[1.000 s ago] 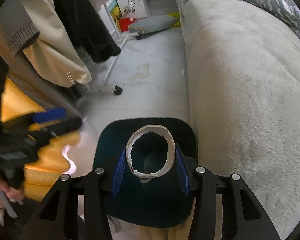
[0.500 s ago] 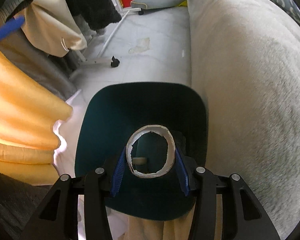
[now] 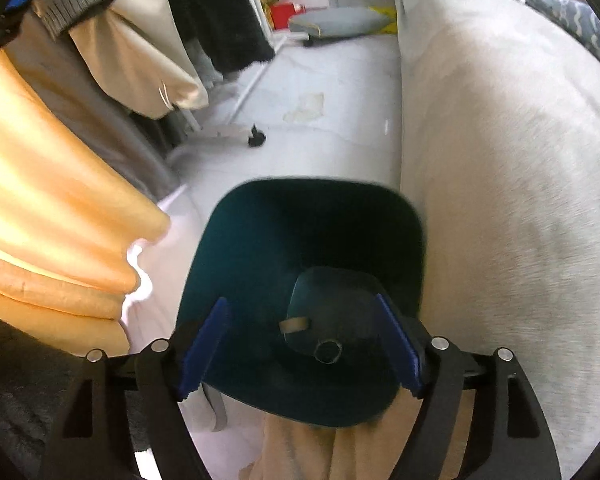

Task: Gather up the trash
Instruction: 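Move the left tool back over the bed toward the white tissue ball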

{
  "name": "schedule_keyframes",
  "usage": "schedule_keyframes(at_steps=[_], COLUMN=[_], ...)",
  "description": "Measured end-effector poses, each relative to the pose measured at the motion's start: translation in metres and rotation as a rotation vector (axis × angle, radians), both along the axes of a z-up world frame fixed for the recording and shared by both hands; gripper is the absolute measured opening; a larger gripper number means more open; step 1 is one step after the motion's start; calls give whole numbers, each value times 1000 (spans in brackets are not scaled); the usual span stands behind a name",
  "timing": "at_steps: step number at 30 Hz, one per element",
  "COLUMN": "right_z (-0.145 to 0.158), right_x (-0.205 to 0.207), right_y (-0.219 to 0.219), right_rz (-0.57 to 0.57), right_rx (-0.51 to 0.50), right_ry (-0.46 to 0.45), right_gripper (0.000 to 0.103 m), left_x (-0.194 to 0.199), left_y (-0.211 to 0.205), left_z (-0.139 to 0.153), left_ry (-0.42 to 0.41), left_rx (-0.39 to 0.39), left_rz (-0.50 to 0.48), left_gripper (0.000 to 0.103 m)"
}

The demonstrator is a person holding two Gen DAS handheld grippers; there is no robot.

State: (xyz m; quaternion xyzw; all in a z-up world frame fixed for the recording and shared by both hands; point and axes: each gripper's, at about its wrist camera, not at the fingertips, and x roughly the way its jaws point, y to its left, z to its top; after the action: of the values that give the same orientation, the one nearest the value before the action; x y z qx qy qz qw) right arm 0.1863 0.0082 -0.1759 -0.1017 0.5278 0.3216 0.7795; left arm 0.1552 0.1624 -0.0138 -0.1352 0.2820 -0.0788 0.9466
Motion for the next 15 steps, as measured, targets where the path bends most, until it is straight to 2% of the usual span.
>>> schedule_keyframes(at_steps=[10, 15], right_z=[65, 83], right_x=[3, 8], right_y=[-59, -89], right_rz=[-67, -105], right_rx=[124, 158], right_ry=[-181, -280], right_gripper=[87, 89], left_x=[0, 1], left_y=[-45, -70], left_z=[14, 23], left_ry=[-63, -107], left_rx=[11, 46], left_rz=[-48, -76], left_gripper=[91, 93])
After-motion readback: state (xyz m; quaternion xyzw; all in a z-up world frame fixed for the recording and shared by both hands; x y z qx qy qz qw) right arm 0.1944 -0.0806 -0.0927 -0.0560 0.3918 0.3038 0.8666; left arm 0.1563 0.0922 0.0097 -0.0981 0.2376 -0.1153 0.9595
